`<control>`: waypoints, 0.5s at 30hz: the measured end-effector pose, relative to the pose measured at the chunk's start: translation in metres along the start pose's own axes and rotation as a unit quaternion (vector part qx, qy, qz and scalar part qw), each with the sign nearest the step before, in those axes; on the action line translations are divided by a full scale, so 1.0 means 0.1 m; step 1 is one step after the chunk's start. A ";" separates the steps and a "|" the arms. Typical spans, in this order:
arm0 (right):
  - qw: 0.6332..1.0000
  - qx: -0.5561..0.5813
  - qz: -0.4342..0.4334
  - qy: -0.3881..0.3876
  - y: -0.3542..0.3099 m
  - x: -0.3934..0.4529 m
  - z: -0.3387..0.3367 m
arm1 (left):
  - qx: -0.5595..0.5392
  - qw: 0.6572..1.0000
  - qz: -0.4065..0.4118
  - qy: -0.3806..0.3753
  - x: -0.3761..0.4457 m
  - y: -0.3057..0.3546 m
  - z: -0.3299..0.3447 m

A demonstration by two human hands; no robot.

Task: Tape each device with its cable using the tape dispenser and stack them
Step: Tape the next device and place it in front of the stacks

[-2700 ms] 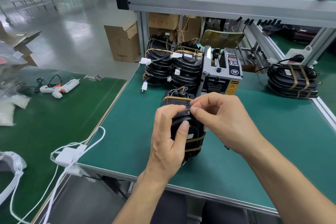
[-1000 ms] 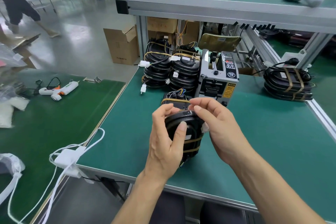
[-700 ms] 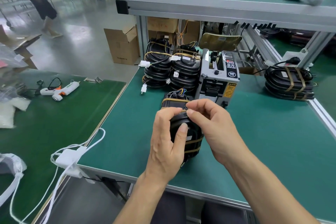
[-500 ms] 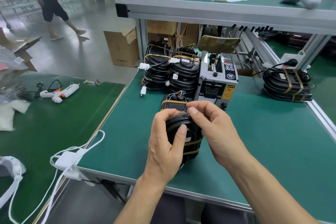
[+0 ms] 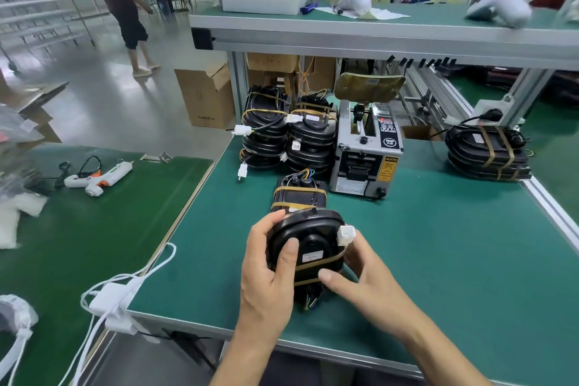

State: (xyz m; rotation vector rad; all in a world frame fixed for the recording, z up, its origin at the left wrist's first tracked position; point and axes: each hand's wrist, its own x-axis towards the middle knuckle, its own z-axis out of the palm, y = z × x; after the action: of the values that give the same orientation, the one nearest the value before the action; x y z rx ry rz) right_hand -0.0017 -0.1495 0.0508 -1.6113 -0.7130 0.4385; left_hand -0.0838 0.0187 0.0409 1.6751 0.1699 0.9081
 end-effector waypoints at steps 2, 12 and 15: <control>0.999 -0.013 -0.016 0.025 0.00 0.02 0.00 | -0.044 0.999 -0.012 0.011 0.00 -0.01 0.02; 0.921 -0.386 -0.060 0.002 -0.42 0.17 -0.37 | -0.042 0.995 -0.029 -0.082 -0.15 -0.18 -0.15; 0.874 -0.479 -0.074 -0.031 -0.41 0.22 -0.30 | 0.060 0.989 0.005 -0.133 -0.23 -0.30 -0.27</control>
State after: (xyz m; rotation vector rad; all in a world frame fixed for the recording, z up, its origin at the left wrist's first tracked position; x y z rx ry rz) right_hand 0.0255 -0.1548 0.0987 -2.4441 -1.2037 -0.0170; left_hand -0.1069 0.0369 0.0051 1.8929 0.0365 0.6833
